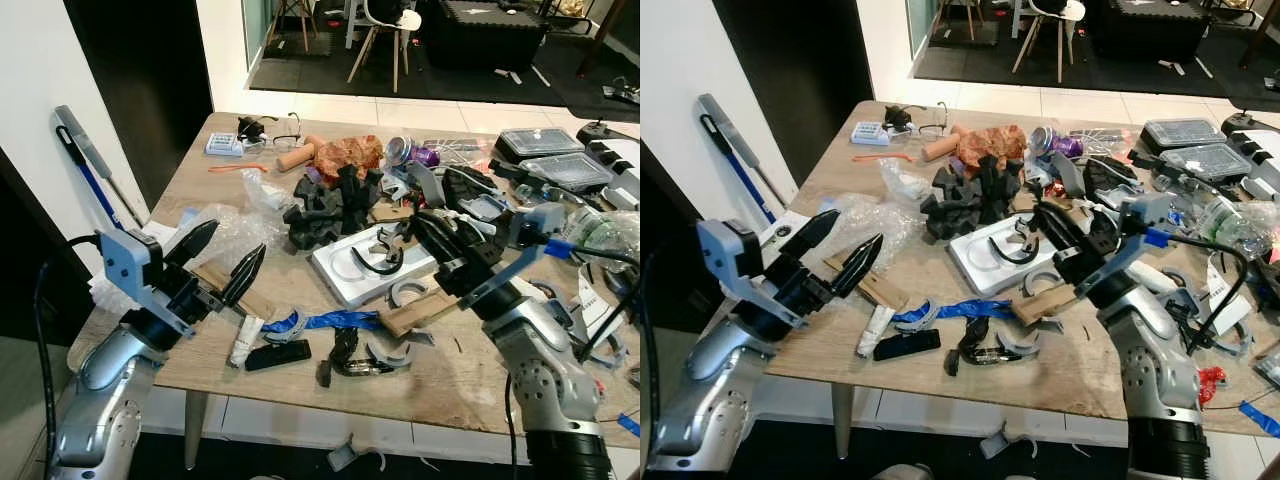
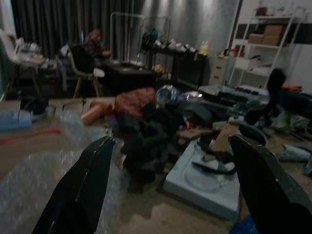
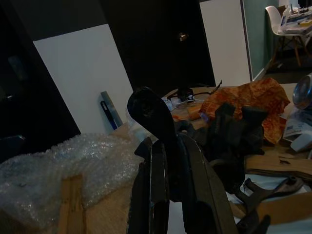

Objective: Picking trash to rubbish bin

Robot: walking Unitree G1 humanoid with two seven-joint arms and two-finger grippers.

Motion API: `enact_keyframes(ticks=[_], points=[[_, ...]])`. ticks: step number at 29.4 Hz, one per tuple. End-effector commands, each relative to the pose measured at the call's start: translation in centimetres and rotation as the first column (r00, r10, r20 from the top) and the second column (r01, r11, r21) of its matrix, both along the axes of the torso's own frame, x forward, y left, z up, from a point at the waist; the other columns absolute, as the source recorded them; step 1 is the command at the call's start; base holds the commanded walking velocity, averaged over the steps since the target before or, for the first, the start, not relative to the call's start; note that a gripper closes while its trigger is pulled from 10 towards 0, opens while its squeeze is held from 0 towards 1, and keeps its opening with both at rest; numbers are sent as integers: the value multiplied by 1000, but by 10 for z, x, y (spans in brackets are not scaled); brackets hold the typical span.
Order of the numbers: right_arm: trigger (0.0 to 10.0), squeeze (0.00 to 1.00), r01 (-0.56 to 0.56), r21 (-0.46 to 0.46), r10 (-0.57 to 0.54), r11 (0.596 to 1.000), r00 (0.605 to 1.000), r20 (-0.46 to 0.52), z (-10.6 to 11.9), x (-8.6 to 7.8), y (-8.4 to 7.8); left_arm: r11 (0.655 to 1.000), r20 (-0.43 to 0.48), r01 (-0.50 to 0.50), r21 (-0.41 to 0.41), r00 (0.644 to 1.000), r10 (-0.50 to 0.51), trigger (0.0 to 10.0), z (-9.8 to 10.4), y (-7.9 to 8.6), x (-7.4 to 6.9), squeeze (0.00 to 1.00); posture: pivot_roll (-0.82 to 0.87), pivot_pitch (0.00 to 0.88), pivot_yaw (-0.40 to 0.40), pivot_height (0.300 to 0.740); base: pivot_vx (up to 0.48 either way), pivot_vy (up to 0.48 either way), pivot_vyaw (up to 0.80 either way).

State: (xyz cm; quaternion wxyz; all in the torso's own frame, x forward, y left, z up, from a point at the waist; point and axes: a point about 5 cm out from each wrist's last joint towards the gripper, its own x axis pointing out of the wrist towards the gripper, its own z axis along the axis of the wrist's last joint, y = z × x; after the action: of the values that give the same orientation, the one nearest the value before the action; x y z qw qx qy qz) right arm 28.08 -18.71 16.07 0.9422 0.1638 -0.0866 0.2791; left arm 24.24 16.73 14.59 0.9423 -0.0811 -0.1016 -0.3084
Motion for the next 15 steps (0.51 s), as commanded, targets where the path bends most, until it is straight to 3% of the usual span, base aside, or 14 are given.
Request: enact_keyframes(ticks=[1, 15], points=[[10000, 0, -9, -11, 9, 1000, 1000, 5, -1, -1, 2, 1000, -5, -18, 9, 1000, 18, 10000, -3, 1, -1, 0, -14, 0, -29, 740, -326, 0, 0], [10000, 0, -51, -81, 52, 995, 999, 10, -6, -3, 9, 998, -12, -54, 33, 998, 55, 10000, -9, 2, 3, 0, -11, 0, -37, 740, -345, 0, 0]])
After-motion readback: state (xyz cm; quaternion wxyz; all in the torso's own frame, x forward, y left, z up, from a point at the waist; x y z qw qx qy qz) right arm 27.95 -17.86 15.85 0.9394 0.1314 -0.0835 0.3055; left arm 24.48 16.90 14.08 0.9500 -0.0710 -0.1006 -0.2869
